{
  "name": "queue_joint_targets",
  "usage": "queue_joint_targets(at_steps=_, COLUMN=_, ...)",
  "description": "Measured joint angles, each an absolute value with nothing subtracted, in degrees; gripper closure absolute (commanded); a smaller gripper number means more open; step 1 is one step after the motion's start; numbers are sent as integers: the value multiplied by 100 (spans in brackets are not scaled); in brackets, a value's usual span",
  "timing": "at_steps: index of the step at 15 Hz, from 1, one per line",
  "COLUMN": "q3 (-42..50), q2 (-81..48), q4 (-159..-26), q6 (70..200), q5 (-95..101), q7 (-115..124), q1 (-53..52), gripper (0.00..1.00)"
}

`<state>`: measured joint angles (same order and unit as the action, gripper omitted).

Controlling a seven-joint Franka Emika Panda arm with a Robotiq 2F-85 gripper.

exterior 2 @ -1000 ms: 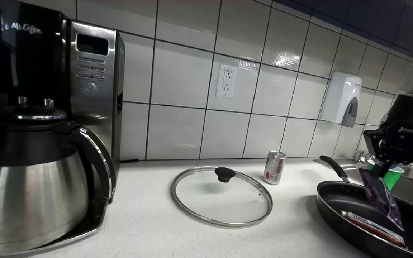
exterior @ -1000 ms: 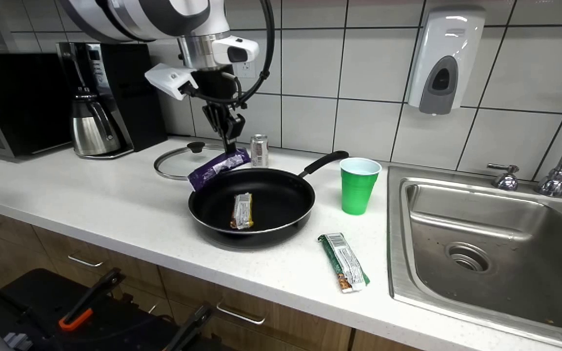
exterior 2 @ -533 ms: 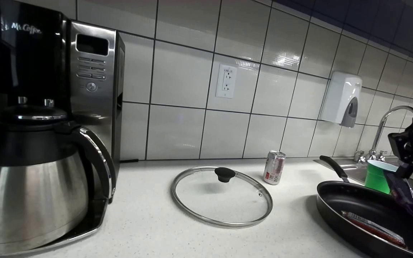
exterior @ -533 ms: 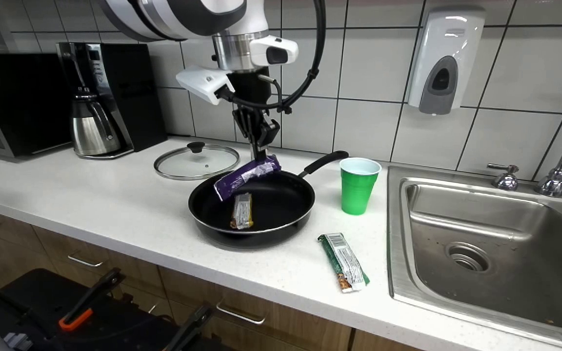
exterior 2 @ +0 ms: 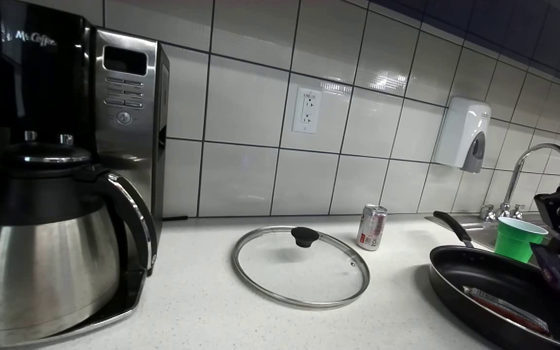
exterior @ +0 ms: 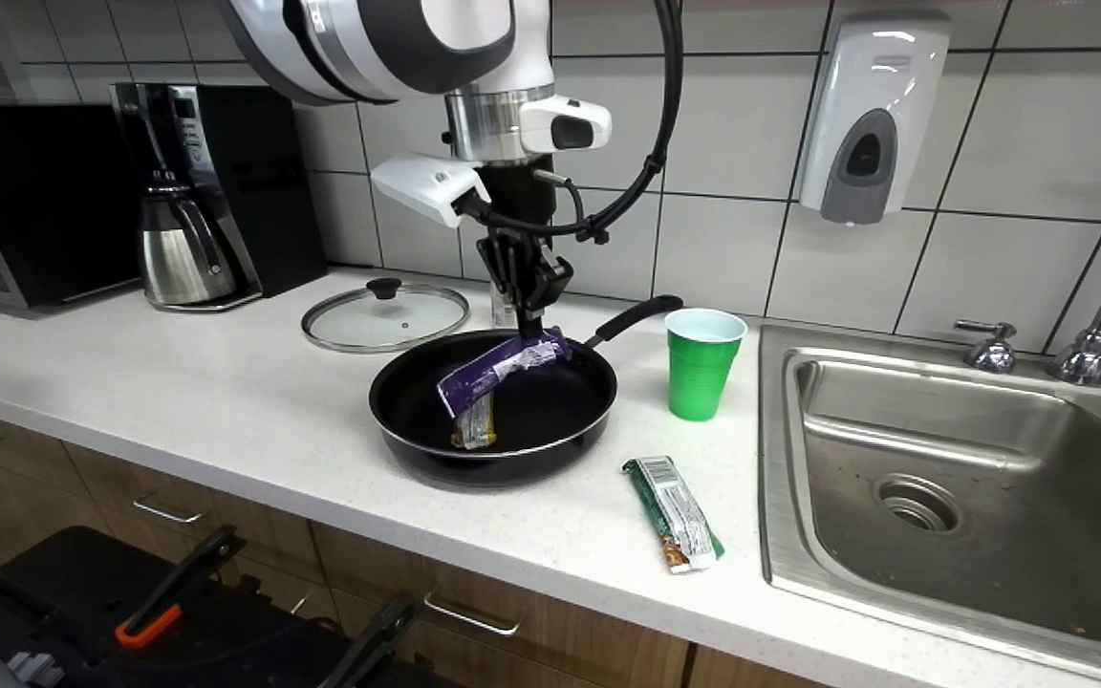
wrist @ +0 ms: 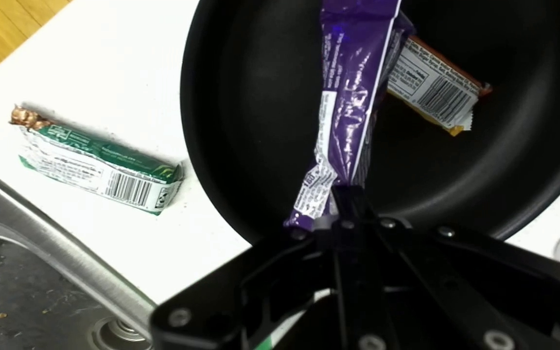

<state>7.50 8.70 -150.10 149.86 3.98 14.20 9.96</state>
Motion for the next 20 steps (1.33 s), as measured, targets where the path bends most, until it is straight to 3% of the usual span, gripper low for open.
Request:
queue_joint_targets(at_steps=10, q3=697, q2=680, q4=-14894, q6=14982, q5=433, q7=1398, q1=881, gripper=1)
queue_joint_targets(at_steps=20, q3=680, q2=1078, q4=-15144, q6=14253, q5=444, q7=-554, q1=576, gripper=0)
